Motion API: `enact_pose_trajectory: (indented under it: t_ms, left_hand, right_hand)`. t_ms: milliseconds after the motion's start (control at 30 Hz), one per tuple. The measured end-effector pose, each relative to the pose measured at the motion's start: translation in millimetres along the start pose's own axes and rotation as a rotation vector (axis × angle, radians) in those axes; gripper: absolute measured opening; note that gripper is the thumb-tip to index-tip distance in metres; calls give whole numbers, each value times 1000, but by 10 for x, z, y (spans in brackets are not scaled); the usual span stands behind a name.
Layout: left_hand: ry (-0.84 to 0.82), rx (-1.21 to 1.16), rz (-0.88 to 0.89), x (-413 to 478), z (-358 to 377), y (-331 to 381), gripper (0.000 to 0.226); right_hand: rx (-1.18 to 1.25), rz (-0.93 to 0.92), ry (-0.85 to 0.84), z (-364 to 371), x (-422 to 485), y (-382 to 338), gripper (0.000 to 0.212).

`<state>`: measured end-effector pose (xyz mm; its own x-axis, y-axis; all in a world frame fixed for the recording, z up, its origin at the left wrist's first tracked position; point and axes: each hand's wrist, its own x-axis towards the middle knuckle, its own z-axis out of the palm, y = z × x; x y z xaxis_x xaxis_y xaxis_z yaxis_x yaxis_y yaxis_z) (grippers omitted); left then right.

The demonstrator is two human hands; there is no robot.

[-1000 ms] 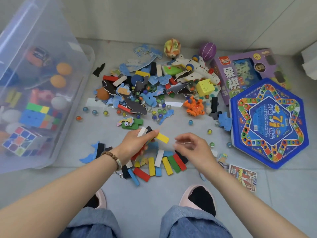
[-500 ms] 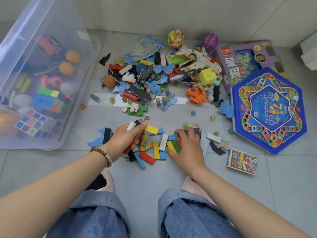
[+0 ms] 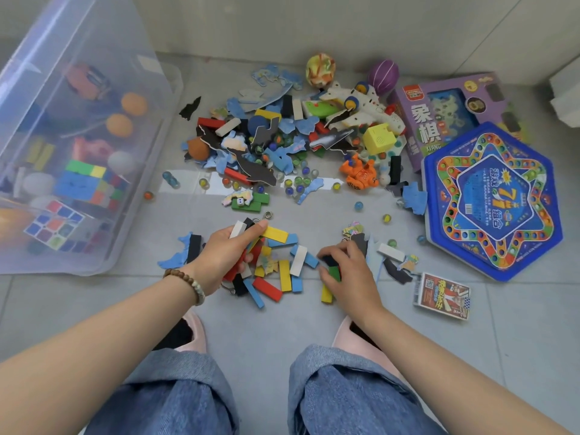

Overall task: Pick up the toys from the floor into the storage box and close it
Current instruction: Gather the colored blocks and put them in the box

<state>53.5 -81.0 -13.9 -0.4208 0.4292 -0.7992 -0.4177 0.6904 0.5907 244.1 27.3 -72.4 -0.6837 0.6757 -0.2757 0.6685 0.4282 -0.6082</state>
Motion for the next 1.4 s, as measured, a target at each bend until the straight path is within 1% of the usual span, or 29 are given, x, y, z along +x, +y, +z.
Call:
enact_pose_trajectory:
  t_ms: [200, 300, 367, 433, 533, 600, 700, 800, 833, 900, 967, 1000, 1033, 1067, 1100, 1133, 1167, 1200, 1267, 1300, 1400]
  left_hand:
    - [35, 28, -22, 52, -14, -31, 40]
    - [54, 37, -17, 49, -28, -21, 41]
    - [57, 40, 19, -9, -47, 48, 39]
    - [71, 44, 94, -134, -95, 226, 34]
    - [97, 86, 242, -444, -321, 672, 32]
    - [141, 119, 340, -721, -600, 997, 34]
    - [238, 140, 463, -1198, -1186, 1360, 29]
    - [369, 105, 532, -1472, -1884, 1491, 28]
    - [429, 79, 519, -1508, -2093, 1496, 27]
    - [516, 42, 427, -1438, -2465, 1397, 27]
    - [510, 31, 274, -1282, -2717, 1223, 25]
    - [454, -5, 213, -1190, -2818, 1123, 24]
    - [366, -85, 149, -1112, -2881, 1038, 27]
    - [280, -172, 92, -1054, -2929, 965, 37]
    - [228, -242, 52, -1002, -2959, 915, 45]
    - [215, -257, 51, -988, -2959, 908, 47]
    - [237, -240, 78, -972, -2953, 923, 46]
    - [294, -186, 112, -983, -2935, 972, 44]
    - [370, -92, 219, -1032, -2858, 1124, 40]
    - [354, -70, 278, -1075, -2786, 1209, 38]
    - [191, -16, 442, -1238, -2396, 1470, 32]
  right_hand:
    - [232, 108, -21, -96, 43, -19, 31]
    - [434, 196, -12, -215, 105, -134, 30]
    - [590, 256, -50, -344, 157, -288, 27]
    - [722, 297, -125, -519, 220, -525, 25]
    - [936, 292, -209, -835, 354, -1107, 21]
    - [1029, 228, -263, -1018, 474, -1627, 19]
    - [1089, 71, -392, -1105, 654, -2522, 16]
    - [1060, -49, -494, -903, 808, -3401, 13]
    - [1025, -53, -509, -775, 855, -3656, 14]
    - [964, -4, -533, -504, 933, -4061, 24]
    - [925, 98, -576, -296, 1003, -4297, 30]
    - [916, 147, -618, -235, 1027, -4359, 30]
    - [911, 188, -671, -189, 1061, -4382, 28]
    - [907, 223, -712, -175, 1087, -4383, 33]
    - [908, 250, -729, -179, 1126, -4361, 42]
    - [921, 262, -729, -206, 1158, -4330, 48]
    - [942, 252, -735, -251, 1193, -4281, 49]
    - [958, 227, -745, -331, 1215, -4211, 47]
    - [971, 174, -742, -535, 1254, -4001, 38]
    - [968, 154, -719, -659, 1272, -3861, 35]
    - [936, 168, -595, -1035, 1251, -3288, 36]
